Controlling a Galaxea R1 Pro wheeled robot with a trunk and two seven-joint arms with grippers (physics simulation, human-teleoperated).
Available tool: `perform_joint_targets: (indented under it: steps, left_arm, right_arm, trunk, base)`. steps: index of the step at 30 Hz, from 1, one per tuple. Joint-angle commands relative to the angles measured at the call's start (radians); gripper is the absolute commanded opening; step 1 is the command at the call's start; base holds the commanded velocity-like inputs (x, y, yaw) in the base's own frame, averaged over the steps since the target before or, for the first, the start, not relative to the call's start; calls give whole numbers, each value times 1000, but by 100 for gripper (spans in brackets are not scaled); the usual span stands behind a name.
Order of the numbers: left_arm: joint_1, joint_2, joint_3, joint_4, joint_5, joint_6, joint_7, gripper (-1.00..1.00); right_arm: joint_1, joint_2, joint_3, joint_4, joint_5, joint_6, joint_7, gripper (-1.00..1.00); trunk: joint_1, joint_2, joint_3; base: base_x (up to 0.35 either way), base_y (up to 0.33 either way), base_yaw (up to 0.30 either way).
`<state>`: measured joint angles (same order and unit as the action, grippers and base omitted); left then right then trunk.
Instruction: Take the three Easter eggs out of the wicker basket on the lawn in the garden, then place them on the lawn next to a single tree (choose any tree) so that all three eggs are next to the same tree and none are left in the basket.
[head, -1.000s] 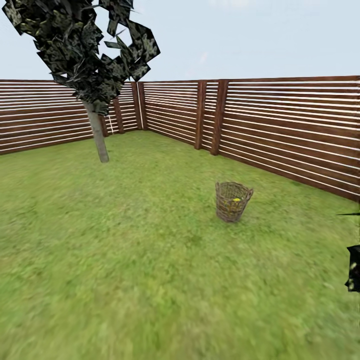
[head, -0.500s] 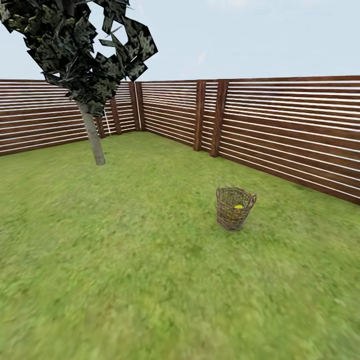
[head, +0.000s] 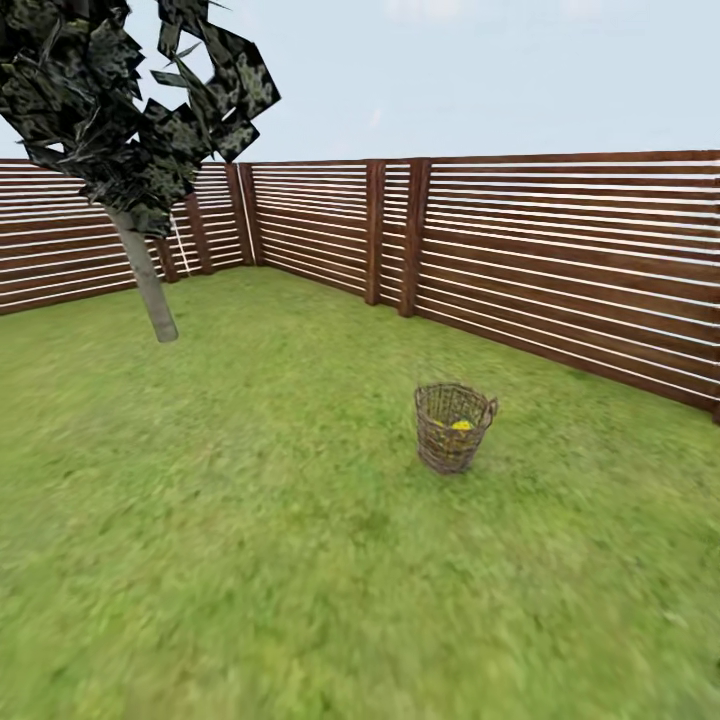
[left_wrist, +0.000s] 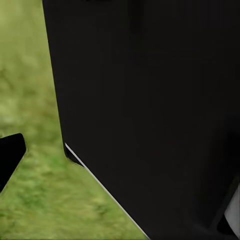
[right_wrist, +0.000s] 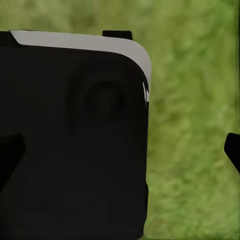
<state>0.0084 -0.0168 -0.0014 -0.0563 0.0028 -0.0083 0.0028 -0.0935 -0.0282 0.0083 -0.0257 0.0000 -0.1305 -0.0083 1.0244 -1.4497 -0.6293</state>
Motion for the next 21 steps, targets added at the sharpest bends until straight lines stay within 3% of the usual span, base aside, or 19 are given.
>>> perform_joint_targets:
  steps: [1, 21]
  left_arm:
    - [1, 0, 0, -2, 0, -1, 0, 100]
    - [1, 0, 0, -2, 0, -1, 0, 100]
  right_arm:
    - [0, 0, 1, 1, 0, -3, -1, 100]
    - [0, -1, 1, 1, 0, -4, -1, 100]
  trunk:
    - [1, 0, -1]
    - [1, 0, -1]
  base:
    - [340, 0, -258]
    - [340, 0, -259]
